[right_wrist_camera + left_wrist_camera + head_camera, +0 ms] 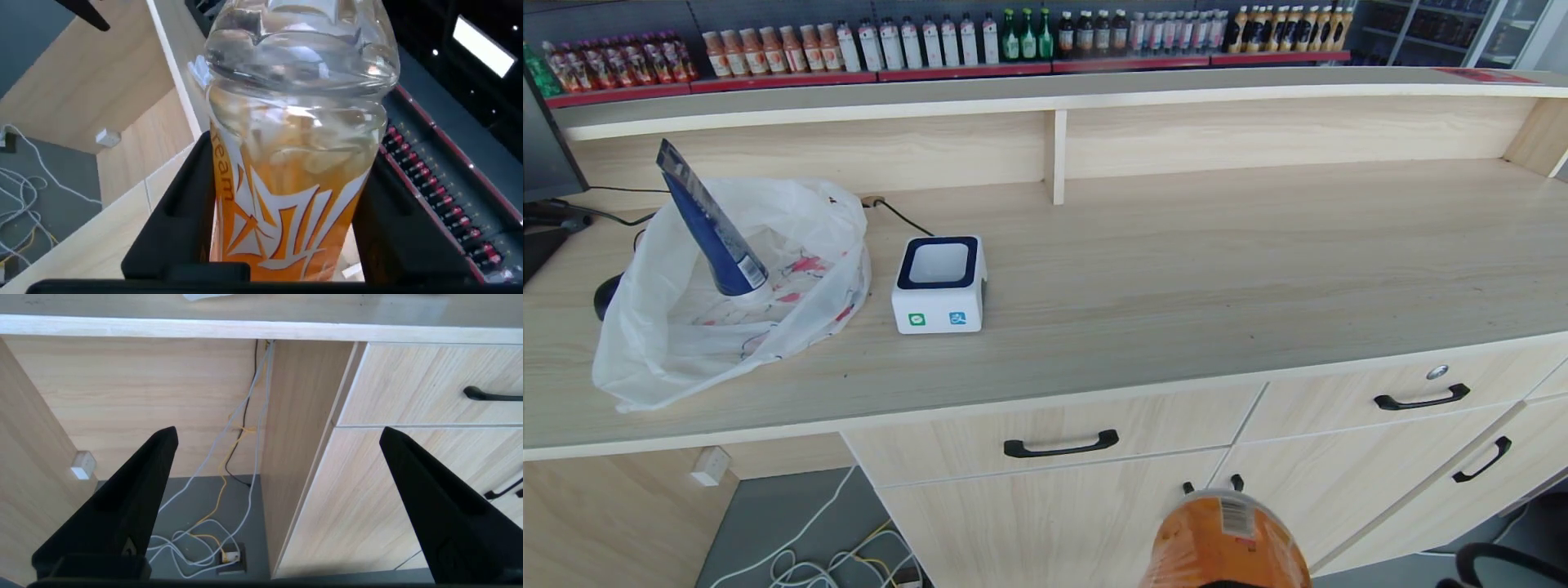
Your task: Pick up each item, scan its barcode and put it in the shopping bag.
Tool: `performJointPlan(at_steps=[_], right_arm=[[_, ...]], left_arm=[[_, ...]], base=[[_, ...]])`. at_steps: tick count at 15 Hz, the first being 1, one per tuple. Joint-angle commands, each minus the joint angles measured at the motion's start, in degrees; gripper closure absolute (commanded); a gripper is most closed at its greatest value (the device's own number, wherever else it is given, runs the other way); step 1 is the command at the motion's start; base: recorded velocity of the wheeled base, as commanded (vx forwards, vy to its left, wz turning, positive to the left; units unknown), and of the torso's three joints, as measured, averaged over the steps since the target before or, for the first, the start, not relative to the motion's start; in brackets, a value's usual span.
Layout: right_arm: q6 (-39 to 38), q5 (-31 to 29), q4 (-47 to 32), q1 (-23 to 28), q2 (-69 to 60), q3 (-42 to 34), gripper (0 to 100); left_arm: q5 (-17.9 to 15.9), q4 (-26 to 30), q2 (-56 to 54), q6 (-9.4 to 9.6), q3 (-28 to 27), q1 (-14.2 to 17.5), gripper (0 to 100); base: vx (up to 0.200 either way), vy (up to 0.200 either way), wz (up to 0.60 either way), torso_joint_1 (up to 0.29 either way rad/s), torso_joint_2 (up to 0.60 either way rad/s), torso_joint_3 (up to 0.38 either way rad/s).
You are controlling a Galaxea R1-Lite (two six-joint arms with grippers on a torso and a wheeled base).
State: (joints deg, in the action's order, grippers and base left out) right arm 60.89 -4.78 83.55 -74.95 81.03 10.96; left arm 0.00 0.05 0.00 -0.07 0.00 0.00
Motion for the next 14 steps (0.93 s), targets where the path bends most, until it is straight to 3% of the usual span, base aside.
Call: performJointPlan(at_steps=[1, 3, 4, 7, 14], right_arm=[[-3.1, -2.1, 0.1, 0.4, -0.6, -1.1, 100], [-7.8, -4.1, 0.1, 0.9, -1.1, -1.8, 100], [-13.0, -5.5, 0.1, 3.1, -1.8, -1.6, 100], [-17.8, -5.4, 0.1, 7.4, -3.5, -1.3, 100], [-34.5, -5.4, -0.2, 27.0, -5.4, 3.9, 100]], left_arm=[[0.0, 0.0, 0.0, -0.01, 0.0, 0.0, 0], [0.0, 0.0, 0.0, -0.10, 0.0, 0.0, 0], [0.0, 0.0, 0.0, -0.01, 0.0, 0.0, 0], [0.0, 0.0, 0.0, -0.10, 0.0, 0.0, 0], [0.0, 0.0, 0.0, -0.01, 0.0, 0.0, 0]], base=[[0.000, 0.000, 0.00, 0.000, 0.00, 0.000], [0.000, 0.000, 0.00, 0.000, 0.00, 0.000], [0.000, 0.000, 0.00, 0.000, 0.00, 0.000], [0.000, 0.000, 0.00, 0.000, 0.00, 0.000], [0.000, 0.000, 0.00, 0.000, 0.00, 0.000]])
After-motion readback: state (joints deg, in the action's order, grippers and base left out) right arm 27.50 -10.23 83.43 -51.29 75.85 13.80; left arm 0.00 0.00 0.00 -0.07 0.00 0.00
